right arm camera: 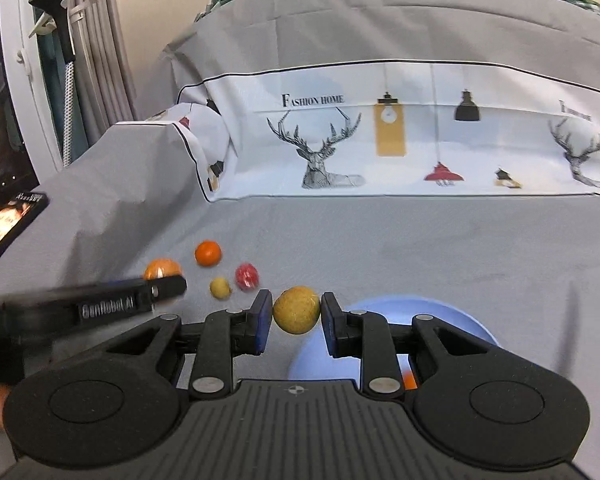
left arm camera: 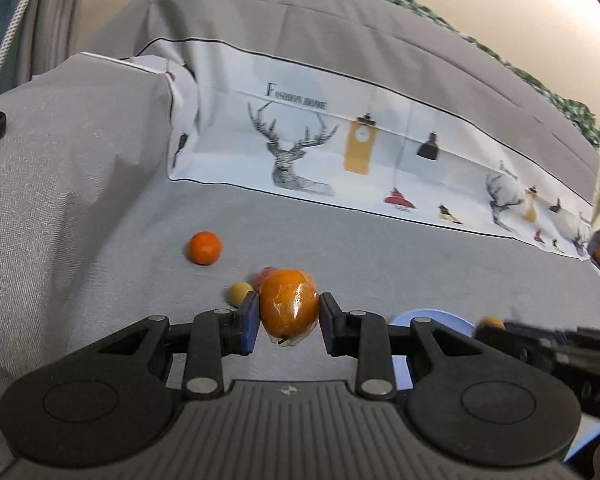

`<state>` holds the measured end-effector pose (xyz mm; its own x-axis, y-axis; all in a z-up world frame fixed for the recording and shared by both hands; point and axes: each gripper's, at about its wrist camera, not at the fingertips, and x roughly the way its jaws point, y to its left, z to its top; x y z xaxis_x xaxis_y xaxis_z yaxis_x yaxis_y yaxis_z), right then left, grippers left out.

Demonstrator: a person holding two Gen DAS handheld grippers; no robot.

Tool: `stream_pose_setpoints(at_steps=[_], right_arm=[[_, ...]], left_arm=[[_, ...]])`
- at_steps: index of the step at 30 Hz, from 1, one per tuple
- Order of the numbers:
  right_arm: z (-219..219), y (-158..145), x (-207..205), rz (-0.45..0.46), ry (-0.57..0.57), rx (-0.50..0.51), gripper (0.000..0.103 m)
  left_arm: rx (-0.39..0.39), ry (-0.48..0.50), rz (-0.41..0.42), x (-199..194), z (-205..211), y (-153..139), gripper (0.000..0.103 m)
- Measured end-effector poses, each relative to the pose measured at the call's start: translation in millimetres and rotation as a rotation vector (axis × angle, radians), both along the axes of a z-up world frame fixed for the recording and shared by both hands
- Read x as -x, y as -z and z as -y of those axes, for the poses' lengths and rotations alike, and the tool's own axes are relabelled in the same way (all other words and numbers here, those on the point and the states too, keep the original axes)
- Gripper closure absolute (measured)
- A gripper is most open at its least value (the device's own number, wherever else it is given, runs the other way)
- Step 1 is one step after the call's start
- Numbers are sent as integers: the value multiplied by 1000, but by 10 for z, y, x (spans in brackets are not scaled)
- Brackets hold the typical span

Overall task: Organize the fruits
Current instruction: 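Carry the wrapped orange and yellow fruit over the blue plate with both tools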

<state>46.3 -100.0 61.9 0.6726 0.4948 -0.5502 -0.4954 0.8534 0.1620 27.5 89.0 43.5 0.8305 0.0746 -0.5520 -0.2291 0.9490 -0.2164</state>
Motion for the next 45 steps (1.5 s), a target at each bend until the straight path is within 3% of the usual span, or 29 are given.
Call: stream_pose_setpoints(at_steps=[7, 13, 21, 45], right_arm=[[375, 32, 307, 16, 27, -6, 75], [601, 63, 378, 46, 95, -35, 75], [601, 220, 269, -1, 123, -36, 75], [561, 304, 201, -22, 151, -16, 75]], left_arm=[[6, 27, -4, 154, 139, -31, 68], [-38, 80, -19, 183, 314, -20, 68], [-103, 134, -6, 196, 470, 10, 68], [-141, 188, -19, 70, 588, 111, 68]])
